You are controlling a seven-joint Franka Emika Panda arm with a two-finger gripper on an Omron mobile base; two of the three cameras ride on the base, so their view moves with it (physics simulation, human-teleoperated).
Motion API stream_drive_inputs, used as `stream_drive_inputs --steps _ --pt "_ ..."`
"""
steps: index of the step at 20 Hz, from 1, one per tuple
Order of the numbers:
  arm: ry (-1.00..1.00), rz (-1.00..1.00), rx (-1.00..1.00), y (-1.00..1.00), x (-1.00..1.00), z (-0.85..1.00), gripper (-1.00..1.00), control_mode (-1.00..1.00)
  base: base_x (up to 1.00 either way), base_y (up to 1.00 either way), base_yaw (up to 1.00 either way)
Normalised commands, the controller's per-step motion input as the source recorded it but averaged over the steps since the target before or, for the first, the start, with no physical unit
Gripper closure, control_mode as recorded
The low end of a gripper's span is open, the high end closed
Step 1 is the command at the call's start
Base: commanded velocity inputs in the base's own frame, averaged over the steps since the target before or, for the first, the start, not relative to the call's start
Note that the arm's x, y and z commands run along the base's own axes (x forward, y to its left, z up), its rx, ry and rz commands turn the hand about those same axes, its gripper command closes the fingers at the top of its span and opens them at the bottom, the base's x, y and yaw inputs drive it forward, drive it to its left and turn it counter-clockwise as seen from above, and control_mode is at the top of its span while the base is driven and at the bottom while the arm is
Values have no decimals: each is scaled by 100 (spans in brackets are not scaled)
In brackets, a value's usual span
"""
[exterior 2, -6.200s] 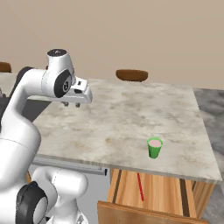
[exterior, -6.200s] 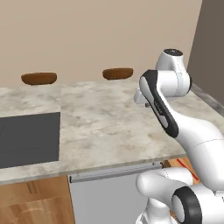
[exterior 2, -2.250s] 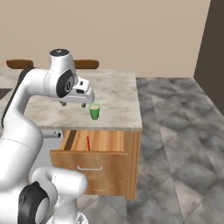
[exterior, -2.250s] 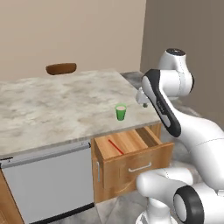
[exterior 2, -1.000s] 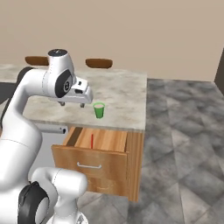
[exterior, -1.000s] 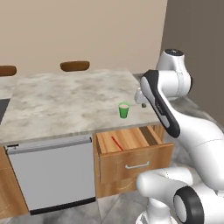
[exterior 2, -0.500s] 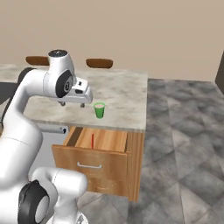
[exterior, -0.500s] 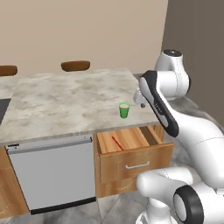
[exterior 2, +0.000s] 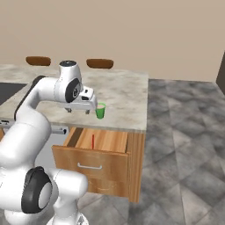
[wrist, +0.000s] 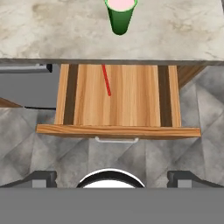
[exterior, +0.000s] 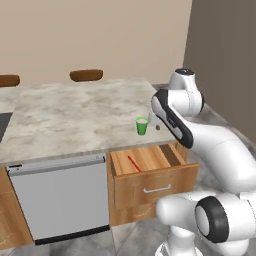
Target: Pick up the straw from the right drawer and put it inside the smoothie cup.
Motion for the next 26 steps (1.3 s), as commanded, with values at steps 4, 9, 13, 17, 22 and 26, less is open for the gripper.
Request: stream_drive_inputs --steps 4,9,13,17,22,26 --pt "12 -3 -2 0 0 -64 -100 -100 0 0 0" --pt "6 -1 -2 -1 0 -66 -100 -100 0 0 0" --pt "0 0 0 -18 -8 -64 -100 -100 0 0 0" --pt "0 0 4 -31 0 -68 -100 -100 0 0 0" --pt "7 0 0 -4 6 -51 -100 -100 0 0 0" --pt "16 0 0 0 33 -22 -100 -100 0 0 0"
